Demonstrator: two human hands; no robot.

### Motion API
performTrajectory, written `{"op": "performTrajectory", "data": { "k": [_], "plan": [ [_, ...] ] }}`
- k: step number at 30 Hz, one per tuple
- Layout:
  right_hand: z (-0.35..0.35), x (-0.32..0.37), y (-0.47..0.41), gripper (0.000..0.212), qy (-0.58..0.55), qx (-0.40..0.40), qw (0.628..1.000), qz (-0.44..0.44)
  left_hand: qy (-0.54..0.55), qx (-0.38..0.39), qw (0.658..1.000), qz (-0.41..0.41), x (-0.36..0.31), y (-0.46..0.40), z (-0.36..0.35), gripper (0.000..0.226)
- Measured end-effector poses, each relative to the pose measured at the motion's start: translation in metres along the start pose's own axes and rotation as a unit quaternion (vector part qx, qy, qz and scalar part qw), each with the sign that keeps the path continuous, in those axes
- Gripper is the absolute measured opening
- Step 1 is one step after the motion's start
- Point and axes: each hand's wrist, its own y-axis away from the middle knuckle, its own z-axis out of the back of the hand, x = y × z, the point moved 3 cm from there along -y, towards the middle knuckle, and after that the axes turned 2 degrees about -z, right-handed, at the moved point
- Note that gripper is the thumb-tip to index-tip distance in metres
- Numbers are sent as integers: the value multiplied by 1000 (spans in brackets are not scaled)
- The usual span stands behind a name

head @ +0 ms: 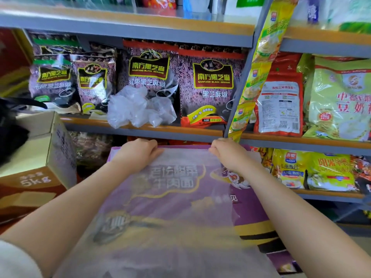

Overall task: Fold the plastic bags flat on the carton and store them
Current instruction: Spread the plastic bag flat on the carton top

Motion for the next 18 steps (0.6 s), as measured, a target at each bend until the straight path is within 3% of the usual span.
{"op": "performTrajectory", "data": {
  "k": [5,10,14,18],
  "plan": [
    [10,-1,-2,22,96,-33,994,-38,-21,-17,999,21,21,6,-2,27],
    [21,64,-6,32,20,-73,997,36,-3,-61,998,-4,25,10,-6,27],
    [-11,96,-7,62,-23,39,996,76,-62,-101,993,-12,28,13,-9,33],
    [-32,71,-4,56,9,92,995,43,-64,-54,996,25,35,15,-10,38]
  ]
}}
